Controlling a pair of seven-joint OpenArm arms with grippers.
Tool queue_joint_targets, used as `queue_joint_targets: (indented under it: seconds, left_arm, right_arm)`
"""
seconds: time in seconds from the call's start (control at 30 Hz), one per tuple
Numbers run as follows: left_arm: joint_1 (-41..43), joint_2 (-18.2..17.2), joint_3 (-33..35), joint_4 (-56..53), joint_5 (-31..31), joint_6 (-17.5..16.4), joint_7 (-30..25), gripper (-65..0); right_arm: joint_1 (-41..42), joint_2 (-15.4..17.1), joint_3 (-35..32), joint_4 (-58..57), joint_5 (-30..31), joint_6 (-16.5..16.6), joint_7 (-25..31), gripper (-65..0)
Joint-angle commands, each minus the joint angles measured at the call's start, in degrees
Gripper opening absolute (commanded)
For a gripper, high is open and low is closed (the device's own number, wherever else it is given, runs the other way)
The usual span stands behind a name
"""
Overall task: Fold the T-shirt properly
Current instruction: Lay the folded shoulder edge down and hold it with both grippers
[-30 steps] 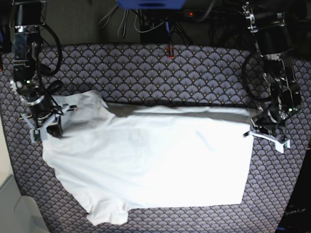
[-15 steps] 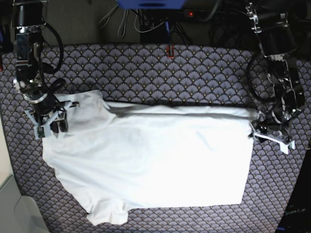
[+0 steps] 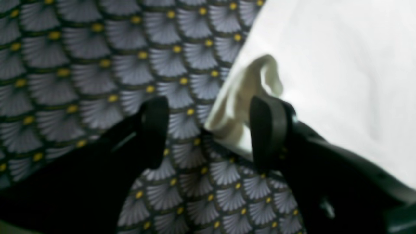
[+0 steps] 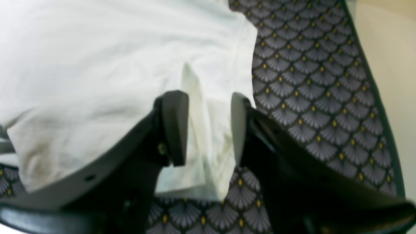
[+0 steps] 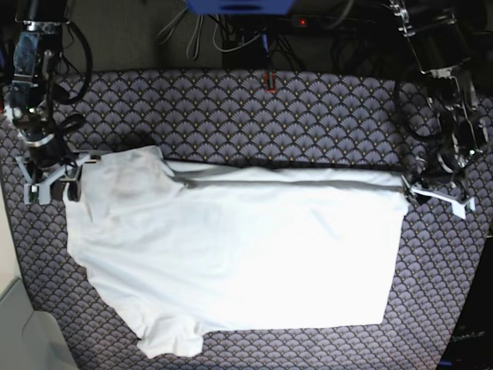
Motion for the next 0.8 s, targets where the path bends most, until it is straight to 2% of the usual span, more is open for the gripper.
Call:
queue_joint_targets:
  seconds: [0.0,0.1,0.3,0.63,0.77]
  left_arm:
    - [-0.2,-0.5,-0.2,0.9,0.1,-0.1,-1.9,-26.3]
    - [0.7,0.3,-0.1,0.9,0.3,-0.1,-3.8,-26.2]
    - [2.3,0.2,4.9,0.9,0.3,-0.1,-4.5,-26.3]
    - [0.4,0.6,5.4,0.6,0.3,-0.1,-4.5,-26.4]
    - [-0.6,0.6,5.3,-3.5,0.3,-0.1,-4.6,-26.7]
  right_arm:
    - [-0.2,1.0,0.8,1.1,0.3,0.2,1.3,-41.4]
    - [-1.3,1.0,0.8,1.1,0.3,0.2,1.3,-41.3]
    - [-1.9,1.0,0.8,1.1,0.3,0.2,1.4,-41.3]
    - [-2.0,1.0,0.8,1.0,0.3,0.2,1.4,-41.3]
    - [-2.0,1.2,0.9,1.1,0.3,0.2,1.4,-41.3]
